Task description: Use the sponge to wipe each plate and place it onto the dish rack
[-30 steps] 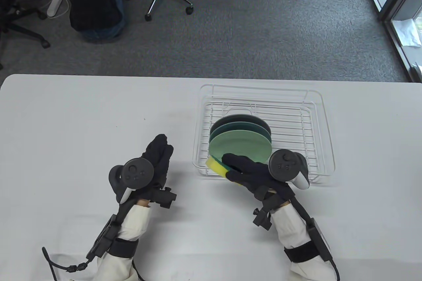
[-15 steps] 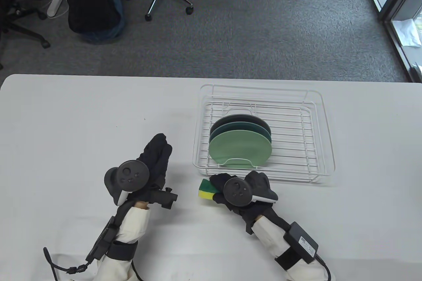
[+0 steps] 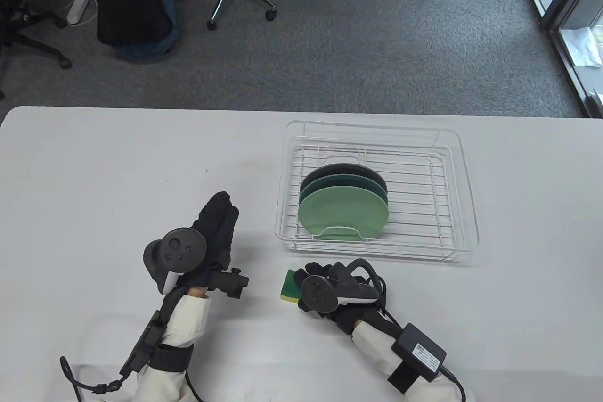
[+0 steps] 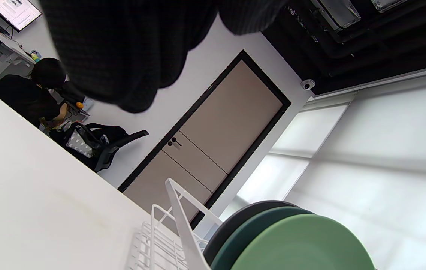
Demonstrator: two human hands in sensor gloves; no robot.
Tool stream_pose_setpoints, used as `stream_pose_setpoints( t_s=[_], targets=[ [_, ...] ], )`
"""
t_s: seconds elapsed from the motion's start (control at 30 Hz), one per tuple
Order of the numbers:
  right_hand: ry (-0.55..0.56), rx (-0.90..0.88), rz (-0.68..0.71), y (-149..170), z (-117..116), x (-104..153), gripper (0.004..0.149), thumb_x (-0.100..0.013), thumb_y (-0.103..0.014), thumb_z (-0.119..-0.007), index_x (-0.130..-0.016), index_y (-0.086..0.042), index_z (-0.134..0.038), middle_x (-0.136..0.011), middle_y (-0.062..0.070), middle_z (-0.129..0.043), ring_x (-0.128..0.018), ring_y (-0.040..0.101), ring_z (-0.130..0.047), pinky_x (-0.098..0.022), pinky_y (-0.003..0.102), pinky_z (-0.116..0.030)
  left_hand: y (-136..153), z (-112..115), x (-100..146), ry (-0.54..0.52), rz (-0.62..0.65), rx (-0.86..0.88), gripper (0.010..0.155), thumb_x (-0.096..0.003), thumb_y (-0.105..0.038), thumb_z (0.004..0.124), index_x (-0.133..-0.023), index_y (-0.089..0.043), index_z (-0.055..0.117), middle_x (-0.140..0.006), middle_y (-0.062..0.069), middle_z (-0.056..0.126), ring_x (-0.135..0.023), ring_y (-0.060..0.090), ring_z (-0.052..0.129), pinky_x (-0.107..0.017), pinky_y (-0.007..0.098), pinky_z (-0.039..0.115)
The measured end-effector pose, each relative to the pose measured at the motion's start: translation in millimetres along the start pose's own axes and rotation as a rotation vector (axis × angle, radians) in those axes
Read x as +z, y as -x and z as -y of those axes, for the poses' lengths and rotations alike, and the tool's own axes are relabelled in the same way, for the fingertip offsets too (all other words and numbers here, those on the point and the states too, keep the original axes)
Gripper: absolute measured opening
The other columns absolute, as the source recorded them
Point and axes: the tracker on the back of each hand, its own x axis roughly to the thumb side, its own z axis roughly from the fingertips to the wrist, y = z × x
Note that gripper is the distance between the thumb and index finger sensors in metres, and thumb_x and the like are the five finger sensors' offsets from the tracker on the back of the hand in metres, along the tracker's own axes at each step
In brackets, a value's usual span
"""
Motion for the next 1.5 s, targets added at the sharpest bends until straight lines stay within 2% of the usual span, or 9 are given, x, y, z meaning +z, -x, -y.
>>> stream_pose_setpoints(
  t_s=[0.1,0.2,0.8,0.93,1.03,1.1,1.27,1.4,1.5],
  targets=[
    [0.039,0.021,-0.020,1.8,1.7,1.3,0.051,-0.060,-0.032,-0.068,-0.106,-0.009,-0.067,-0.105,0.041,-0.057,-0.081,0.059,-0.069,-0.054,0.054,-0.076,-0.4,0.9,0.1,0.006,0.000,-0.002,0.052,-0.0598,-0.028,0.066,-0.101,0.003,0.070,-0.087,0.026,0.088,-0.064,0.038,0.103,-0.039,0.033,0.097],
    [0.111,0.020,-0.021,1.9,2.5,3.2,0.049,-0.059,-0.032,-0.069,-0.103,-0.010,-0.072,-0.105,0.040,-0.059,-0.081,0.057,-0.070,-0.054,0.054,-0.076,-0.5,1.8,0.2,0.010,0.001,-0.007,0.052,-0.0598,-0.028,0.066,-0.101,0.003,0.070,-0.087,0.026,0.088,-0.065,0.038,0.103,-0.039,0.033,0.097],
    [0.181,-0.105,-0.024,9.6,23.1,12.7,0.055,-0.061,-0.035,-0.066,-0.107,-0.004,-0.068,-0.106,0.038,-0.060,-0.081,0.057,-0.072,-0.054,0.055,-0.076,-1.5,2.3,1.0,0.023,-0.006,-0.009,0.052,-0.0598,-0.028,0.066,-0.101,0.003,0.070,-0.087,0.026,0.088,-0.065,0.038,0.103,-0.039,0.034,0.097],
    [0.230,-0.134,-0.026,12.8,40.7,20.5,0.055,-0.061,-0.036,-0.066,-0.106,-0.004,-0.068,-0.105,0.037,-0.062,-0.081,0.056,-0.073,-0.054,0.055,-0.076,-5.0,1.5,1.3,0.024,0.012,-0.016,0.052,-0.0600,-0.028,0.066,-0.102,0.003,0.070,-0.087,0.027,0.088,-0.065,0.039,0.102,-0.039,0.035,0.096],
    [0.348,-0.140,-0.043,18.0,67.7,36.0,0.054,-0.061,-0.036,-0.065,-0.106,-0.005,-0.069,-0.097,0.033,-0.075,-0.077,0.052,-0.079,-0.053,0.053,-0.078,-13.7,-0.7,2.9,0.021,0.057,-0.085,0.056,-0.0606,-0.030,0.065,-0.105,0.004,0.065,-0.091,0.031,0.083,-0.070,0.044,0.098,-0.044,0.039,0.094],
    [0.448,-0.142,-0.070,23.4,82.3,48.1,0.054,-0.062,-0.036,-0.064,-0.106,-0.005,-0.068,-0.099,0.033,-0.072,-0.078,0.052,-0.079,-0.058,0.055,-0.074,-21.7,-2.4,4.2,0.016,0.093,-0.152,0.062,-0.0614,-0.031,0.064,-0.111,0.005,0.055,-0.096,0.034,0.078,-0.075,0.050,0.092,-0.048,0.044,0.091],
    [0.703,-0.040,-0.199,45.1,105.3,77.8,0.056,-0.063,-0.038,-0.062,-0.110,-0.006,-0.063,-0.107,0.032,-0.063,-0.093,0.055,-0.058,-0.070,0.061,-0.058,-36.2,-5.3,8.0,0.005,0.173,-0.303,0.069,-0.0630,-0.035,0.061,-0.117,0.004,0.044,-0.109,0.041,0.059,-0.089,0.067,0.066,-0.062,0.060,0.074],
    [0.812,0.142,-0.315,57.1,110.2,93.3,0.059,-0.064,-0.040,-0.060,-0.113,-0.007,-0.056,-0.112,0.030,-0.054,-0.101,0.055,-0.034,-0.076,0.062,-0.041,-39.6,-4.7,9.5,0.004,0.213,-0.417,0.071,-0.0637,-0.040,0.060,-0.120,-0.002,0.039,-0.115,0.043,0.042,-0.095,0.073,0.042,-0.068,0.071,0.056],
    [0.833,0.266,-0.383,64.3,111.1,99.0,0.062,-0.064,-0.041,-0.059,-0.115,-0.007,-0.049,-0.115,0.029,-0.046,-0.102,0.052,-0.023,-0.076,0.062,-0.032,-38.3,-2.6,10.2,0.022,0.224,-0.496,0.077,-0.0640,-0.045,0.058,-0.121,-0.004,0.028,-0.117,0.042,0.026,-0.098,0.072,0.022,-0.069,0.077,0.039]
  ],
)
